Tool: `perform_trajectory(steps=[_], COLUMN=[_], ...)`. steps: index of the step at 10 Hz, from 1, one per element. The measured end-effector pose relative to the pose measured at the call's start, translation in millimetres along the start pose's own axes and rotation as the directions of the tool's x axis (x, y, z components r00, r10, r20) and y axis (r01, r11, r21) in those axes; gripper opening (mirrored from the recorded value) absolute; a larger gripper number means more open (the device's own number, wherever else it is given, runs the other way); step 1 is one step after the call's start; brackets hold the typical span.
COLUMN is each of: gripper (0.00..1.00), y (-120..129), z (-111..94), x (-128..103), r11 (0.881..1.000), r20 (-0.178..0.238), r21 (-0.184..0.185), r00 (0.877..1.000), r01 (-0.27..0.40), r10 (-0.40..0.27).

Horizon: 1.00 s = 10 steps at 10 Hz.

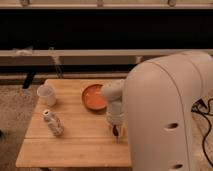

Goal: Drag the pepper across the table

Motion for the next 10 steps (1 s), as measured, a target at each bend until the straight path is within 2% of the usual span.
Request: perform_trajectory(steps=[2, 6, 8, 10], gripper=[0.00, 0.01, 0.14, 0.35], y=[3, 8, 8, 8], z=[5, 14, 17, 17], x=[22, 61, 74, 88], r11=[0.998, 0.985, 0.977, 0.967], r20=[-0.012, -0.030, -0.035, -0.034], r21=[0.021, 0.054, 0.064, 0.070], r00=[0.998, 0.986, 0.979, 0.969], r01=[0.055, 0.164, 0.201, 0.247], r10=[-0.055, -0.162, -0.199, -0.245])
